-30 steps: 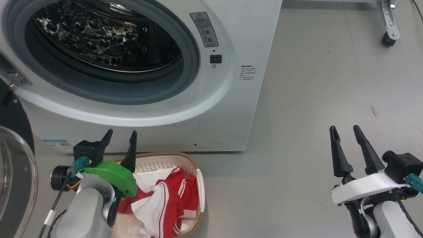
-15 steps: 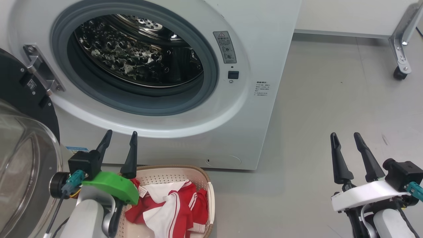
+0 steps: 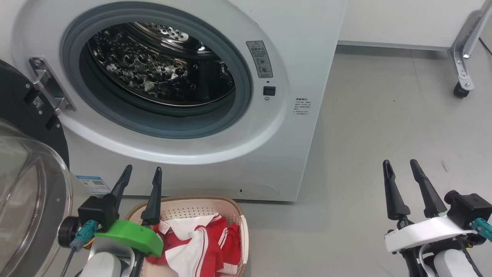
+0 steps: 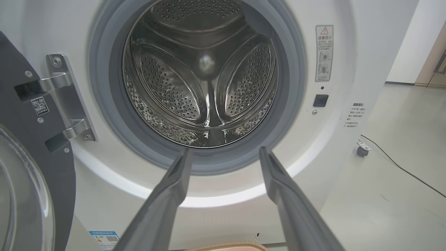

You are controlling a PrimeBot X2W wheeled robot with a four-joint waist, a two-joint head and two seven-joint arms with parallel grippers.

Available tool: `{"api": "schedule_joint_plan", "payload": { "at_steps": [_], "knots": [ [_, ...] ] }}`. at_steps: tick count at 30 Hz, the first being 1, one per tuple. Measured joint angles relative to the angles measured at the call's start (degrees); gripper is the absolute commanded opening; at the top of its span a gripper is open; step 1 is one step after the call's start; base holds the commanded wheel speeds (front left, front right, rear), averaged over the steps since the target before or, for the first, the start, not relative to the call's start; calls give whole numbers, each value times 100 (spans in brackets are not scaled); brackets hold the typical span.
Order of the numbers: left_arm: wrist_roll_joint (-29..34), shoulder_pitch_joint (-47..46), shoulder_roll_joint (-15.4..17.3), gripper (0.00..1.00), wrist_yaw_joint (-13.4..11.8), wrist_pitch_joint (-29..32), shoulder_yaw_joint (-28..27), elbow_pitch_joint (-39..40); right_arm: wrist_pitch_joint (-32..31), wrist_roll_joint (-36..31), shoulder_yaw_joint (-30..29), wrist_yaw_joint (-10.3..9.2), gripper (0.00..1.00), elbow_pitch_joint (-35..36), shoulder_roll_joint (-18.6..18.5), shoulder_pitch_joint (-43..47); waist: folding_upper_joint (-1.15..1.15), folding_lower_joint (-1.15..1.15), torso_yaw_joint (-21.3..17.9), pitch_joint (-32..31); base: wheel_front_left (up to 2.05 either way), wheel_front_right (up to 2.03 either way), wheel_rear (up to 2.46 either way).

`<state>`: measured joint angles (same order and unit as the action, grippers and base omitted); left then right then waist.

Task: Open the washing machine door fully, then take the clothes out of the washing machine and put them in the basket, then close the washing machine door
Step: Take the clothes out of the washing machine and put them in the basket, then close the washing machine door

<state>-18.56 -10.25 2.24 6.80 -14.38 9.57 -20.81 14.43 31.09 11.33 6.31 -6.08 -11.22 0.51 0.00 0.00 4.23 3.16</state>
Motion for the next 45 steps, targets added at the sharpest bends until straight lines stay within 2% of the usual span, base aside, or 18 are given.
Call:
{"api": "schedule_joint_plan", "payload": {
  "at_steps": [21, 45],
  "knots": [
    [59, 353, 2, 100, -79, -7, 93, 639, 0, -16, -21, -87, 100, 83, -1, 120, 0, 0, -148, 24, 0, 0, 0],
    [96, 599, 3, 100, -153, -7, 172, 867, 0, -25, -3, -87, 100, 108, -2, 137, 0, 0, -134, -62, 0, 0, 0]
  ]
}}
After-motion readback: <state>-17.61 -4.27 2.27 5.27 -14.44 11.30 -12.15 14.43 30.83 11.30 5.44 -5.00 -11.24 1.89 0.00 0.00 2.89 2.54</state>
